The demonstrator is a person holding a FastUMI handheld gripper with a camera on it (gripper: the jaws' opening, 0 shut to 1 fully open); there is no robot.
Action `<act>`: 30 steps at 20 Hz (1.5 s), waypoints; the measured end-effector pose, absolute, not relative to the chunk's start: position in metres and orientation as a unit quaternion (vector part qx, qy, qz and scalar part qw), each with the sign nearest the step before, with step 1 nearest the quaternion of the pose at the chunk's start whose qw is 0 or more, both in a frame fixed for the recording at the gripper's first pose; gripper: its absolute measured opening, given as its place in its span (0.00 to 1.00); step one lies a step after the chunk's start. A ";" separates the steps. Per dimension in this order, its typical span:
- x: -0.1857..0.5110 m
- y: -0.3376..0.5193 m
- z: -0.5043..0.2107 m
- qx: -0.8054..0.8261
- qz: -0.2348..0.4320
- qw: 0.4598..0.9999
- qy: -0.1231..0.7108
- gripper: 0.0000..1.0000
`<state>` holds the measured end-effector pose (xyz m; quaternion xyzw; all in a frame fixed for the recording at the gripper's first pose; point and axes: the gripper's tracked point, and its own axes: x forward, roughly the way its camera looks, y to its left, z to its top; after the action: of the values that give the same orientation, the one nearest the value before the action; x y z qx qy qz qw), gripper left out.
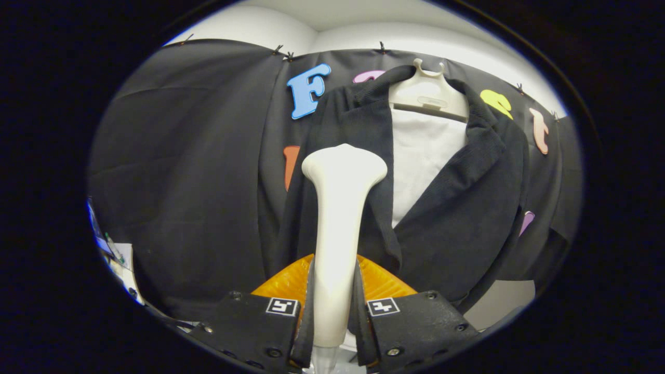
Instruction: Iron the clothes twice with a garment steamer, once on the left side and once on the right side.
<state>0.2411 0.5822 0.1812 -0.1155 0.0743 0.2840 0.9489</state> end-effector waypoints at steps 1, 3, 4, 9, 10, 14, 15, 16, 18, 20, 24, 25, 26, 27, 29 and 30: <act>0.240 0.581 0.176 -0.118 0.284 0.948 0.078 0.35; 0.238 0.578 0.168 -0.120 0.283 0.948 0.086 0.35; 0.238 0.578 0.163 -0.119 0.283 0.947 0.092 0.35; 0.233 0.571 0.143 -0.118 0.283 0.945 0.112 0.35; 0.232 0.570 0.139 -0.118 0.283 0.945 0.116 0.35; 0.229 0.565 0.122 -0.116 0.286 0.941 0.136 0.35; 0.228 0.564 0.117 -0.118 0.285 0.941 0.140 0.35; 0.226 0.563 0.112 -0.118 0.285 0.940 0.145 0.35; 0.228 0.560 0.101 -0.115 0.282 0.939 0.158 0.35; 0.229 0.556 0.090 -0.113 0.280 0.938 0.170 0.35; 0.227 0.548 0.070 -0.109 0.283 0.934 0.191 0.35; 0.225 0.547 0.066 -0.109 0.283 0.933 0.195 0.35; 0.226 0.546 0.063 -0.109 0.282 0.932 0.198 0.35; 0.226 0.544 0.059 -0.108 0.282 0.932 0.202 0.35; 0.225 0.541 0.053 -0.107 0.283 0.930 0.209 0.35; 0.226 0.540 0.049 -0.107 0.282 0.930 0.211 0.35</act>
<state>0.2265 0.5401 0.0486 -0.1074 0.2115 0.2818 0.9297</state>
